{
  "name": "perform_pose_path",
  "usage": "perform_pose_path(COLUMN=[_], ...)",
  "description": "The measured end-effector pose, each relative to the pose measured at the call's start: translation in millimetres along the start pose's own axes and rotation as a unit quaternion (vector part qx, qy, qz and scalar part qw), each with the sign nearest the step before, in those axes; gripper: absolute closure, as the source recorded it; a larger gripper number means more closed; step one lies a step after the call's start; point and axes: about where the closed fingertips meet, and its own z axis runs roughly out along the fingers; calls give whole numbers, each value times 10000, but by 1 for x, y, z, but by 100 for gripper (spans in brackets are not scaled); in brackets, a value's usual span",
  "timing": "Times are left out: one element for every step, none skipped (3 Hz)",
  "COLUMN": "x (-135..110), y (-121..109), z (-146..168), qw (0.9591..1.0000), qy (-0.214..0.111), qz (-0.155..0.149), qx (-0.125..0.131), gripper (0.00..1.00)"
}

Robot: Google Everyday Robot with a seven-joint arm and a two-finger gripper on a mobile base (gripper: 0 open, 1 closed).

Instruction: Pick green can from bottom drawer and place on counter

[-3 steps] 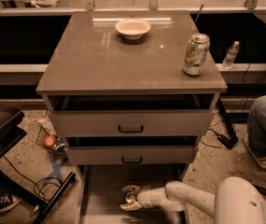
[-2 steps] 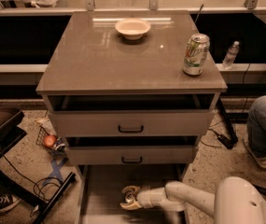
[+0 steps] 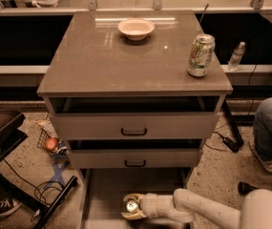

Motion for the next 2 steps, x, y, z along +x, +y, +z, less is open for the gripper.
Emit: perform_pose_path(x=[-91, -154], y=[24, 47], z=[-69, -119], qw=[9988, 9975], qy=[-320, -268], qz=[-136, -144], qx=[342, 642], gripper=[100, 100])
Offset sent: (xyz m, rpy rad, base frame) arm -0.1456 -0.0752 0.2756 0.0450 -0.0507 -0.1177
